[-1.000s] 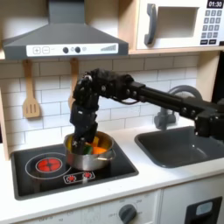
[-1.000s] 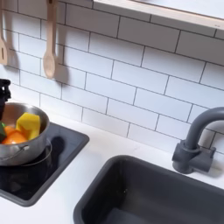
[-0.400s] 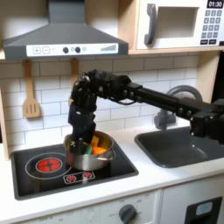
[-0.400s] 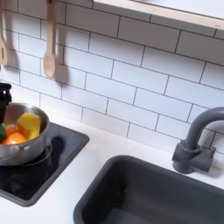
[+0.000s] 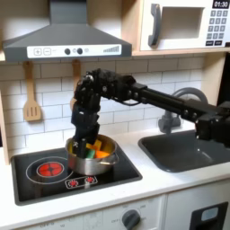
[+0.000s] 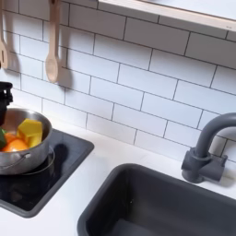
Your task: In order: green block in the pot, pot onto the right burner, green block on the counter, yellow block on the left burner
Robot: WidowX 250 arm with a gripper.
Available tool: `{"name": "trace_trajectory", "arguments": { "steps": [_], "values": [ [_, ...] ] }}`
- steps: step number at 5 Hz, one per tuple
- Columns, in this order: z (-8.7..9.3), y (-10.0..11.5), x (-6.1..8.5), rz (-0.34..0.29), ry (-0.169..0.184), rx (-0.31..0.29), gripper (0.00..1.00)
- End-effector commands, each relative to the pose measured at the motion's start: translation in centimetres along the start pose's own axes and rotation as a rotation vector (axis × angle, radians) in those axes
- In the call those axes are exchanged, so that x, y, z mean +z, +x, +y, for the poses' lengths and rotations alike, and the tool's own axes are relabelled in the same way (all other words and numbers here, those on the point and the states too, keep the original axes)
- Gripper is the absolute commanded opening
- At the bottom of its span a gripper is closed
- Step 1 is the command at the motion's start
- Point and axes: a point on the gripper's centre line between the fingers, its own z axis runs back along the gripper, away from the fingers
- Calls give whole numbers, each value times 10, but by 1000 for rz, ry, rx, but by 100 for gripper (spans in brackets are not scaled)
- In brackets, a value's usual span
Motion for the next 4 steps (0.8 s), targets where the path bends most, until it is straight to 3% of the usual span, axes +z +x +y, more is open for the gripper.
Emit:
{"name": "trace_trajectory", "arguments": {
  "steps": [1, 4],
  "values": [
    [-17, -6, -2, 3, -13, -34, 100],
    [-13, -6, -11, -1, 12, -19, 100]
  ]
}}
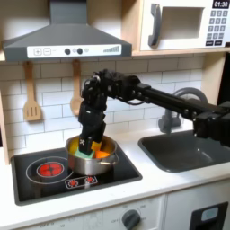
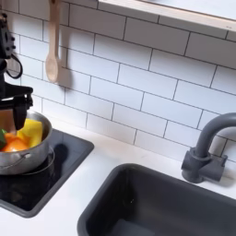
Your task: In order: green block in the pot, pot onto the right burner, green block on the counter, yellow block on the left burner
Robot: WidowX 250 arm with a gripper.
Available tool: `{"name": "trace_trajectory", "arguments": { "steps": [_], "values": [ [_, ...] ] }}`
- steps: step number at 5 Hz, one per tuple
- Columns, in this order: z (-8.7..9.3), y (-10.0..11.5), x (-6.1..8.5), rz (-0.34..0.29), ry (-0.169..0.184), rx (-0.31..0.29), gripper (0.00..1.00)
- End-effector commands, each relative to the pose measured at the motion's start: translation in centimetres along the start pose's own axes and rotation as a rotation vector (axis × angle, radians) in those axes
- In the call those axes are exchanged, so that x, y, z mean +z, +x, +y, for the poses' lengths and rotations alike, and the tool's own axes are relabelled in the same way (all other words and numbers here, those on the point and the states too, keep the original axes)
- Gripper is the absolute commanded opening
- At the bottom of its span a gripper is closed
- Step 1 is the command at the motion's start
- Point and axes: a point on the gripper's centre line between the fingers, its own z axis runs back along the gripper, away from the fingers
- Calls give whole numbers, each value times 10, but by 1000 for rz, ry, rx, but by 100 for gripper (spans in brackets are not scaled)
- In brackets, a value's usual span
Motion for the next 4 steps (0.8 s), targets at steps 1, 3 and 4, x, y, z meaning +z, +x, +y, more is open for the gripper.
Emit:
{"name": "trace_trajectory", "arguments": {
  "steps": [1, 3, 4],
  "values": [
    [5, -1, -8, 5, 24, -5, 100],
    [6, -1, -8, 1, 34, 4, 100],
    [8, -1, -10, 9, 45, -3, 100]
  ]
}}
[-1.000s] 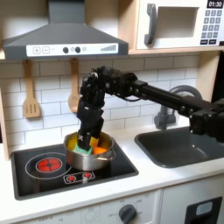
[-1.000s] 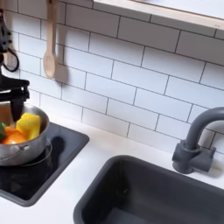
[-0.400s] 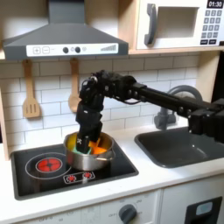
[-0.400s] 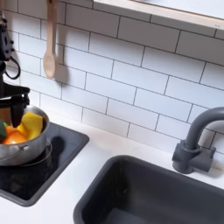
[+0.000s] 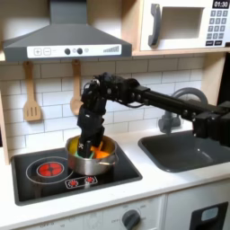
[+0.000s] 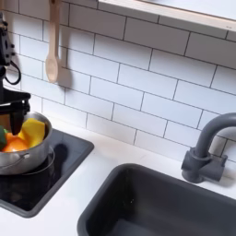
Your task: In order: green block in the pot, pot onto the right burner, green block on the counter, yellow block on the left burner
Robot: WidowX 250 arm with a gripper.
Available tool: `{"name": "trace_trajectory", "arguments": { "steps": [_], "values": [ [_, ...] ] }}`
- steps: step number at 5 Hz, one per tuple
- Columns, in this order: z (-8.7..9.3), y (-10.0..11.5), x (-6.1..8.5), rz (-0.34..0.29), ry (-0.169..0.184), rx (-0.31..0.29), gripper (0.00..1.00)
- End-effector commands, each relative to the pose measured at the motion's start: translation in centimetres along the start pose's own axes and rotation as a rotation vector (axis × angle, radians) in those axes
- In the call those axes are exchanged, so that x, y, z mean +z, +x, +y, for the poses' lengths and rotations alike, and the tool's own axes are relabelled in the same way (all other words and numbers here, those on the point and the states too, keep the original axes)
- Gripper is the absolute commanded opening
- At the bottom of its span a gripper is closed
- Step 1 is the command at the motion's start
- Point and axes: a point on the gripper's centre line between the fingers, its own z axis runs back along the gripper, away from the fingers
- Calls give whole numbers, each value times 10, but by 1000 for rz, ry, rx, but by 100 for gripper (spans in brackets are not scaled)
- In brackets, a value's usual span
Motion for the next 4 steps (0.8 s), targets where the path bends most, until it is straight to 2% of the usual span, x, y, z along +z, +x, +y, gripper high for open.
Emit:
{"name": "trace_trajectory", "arguments": {
  "steps": [1, 3, 4],
  "values": [
    [6, -4, -7, 14, 31, -26, 100],
    [8, -4, -12, 7, 70, -89, 100],
    [7, -3, -7, -9, 65, -98, 100]
  ]
}}
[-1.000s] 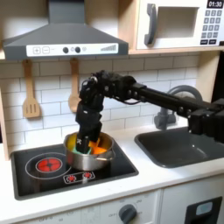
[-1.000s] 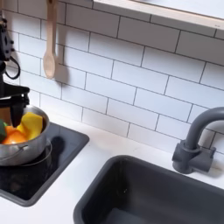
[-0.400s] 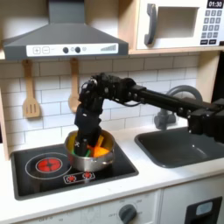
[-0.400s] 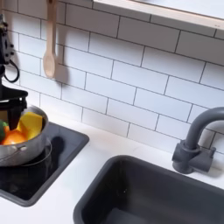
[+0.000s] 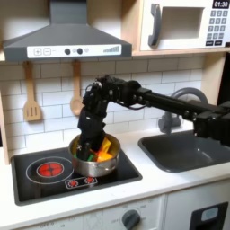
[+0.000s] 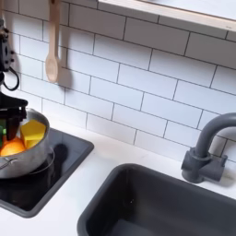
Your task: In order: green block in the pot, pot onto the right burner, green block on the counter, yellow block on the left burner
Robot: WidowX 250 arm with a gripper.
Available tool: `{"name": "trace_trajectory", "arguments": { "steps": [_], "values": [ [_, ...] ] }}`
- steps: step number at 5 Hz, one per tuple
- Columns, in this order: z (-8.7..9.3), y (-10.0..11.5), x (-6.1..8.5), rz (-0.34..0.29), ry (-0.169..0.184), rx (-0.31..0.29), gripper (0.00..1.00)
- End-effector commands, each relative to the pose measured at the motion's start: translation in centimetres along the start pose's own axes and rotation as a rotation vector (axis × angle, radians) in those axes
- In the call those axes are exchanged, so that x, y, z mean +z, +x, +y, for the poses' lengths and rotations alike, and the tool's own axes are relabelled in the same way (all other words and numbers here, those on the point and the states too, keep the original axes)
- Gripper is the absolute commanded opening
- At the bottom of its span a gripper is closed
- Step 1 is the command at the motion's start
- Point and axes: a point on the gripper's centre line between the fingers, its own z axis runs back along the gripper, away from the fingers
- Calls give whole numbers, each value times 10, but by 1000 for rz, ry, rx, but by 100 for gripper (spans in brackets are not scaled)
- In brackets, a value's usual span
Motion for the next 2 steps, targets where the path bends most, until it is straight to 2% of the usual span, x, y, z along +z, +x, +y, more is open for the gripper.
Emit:
{"name": "trace_trajectory", "arguments": {
  "steps": [1, 2],
  "values": [
    [-3, 0, 0, -9, 0, -24, 69],
    [2, 3, 2, -35, 27, -47, 0]
  ]
}}
